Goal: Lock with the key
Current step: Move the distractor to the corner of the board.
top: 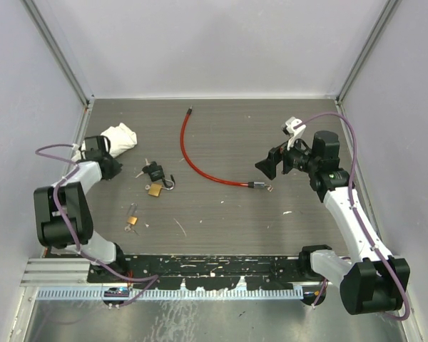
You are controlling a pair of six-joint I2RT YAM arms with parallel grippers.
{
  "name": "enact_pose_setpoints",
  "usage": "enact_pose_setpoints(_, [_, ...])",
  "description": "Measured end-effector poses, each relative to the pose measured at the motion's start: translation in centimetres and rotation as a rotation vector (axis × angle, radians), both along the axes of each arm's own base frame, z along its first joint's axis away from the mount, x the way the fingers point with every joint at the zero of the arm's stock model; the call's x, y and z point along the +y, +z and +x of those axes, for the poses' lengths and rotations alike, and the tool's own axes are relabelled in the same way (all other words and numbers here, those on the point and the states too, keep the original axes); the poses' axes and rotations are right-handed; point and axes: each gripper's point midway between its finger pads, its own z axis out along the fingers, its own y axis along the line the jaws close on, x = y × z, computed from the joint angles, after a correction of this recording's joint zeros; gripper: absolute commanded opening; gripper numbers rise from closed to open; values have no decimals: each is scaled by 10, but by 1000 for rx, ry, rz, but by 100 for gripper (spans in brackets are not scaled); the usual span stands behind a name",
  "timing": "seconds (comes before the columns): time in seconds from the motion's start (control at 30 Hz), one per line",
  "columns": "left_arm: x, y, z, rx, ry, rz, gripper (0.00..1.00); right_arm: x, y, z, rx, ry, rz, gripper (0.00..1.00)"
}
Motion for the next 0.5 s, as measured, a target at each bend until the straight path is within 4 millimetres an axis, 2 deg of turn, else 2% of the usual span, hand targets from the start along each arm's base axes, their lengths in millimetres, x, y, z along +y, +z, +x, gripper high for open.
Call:
enact_pose_setpoints(0.07, [22,-9,6,27,98,15,0,0,0,0,-2,0,-2,100])
enact_pose_setpoints(0.23, [63,-12,13,36,288,39,0,0,0,0,-4,0,-5,100])
enact_pose_setpoints(0.33, [90,-19,26,61,372,48,0,0,0,0,-5,2,-7,100])
enact_pose_setpoints(0.4, [103,-23,37,80,404,52,0,0,0,0,-7,2,-10,100])
enact_pose_setpoints(0.5, [111,-26,42,100,419,56,0,0,-1,0,-8,2,-14,100])
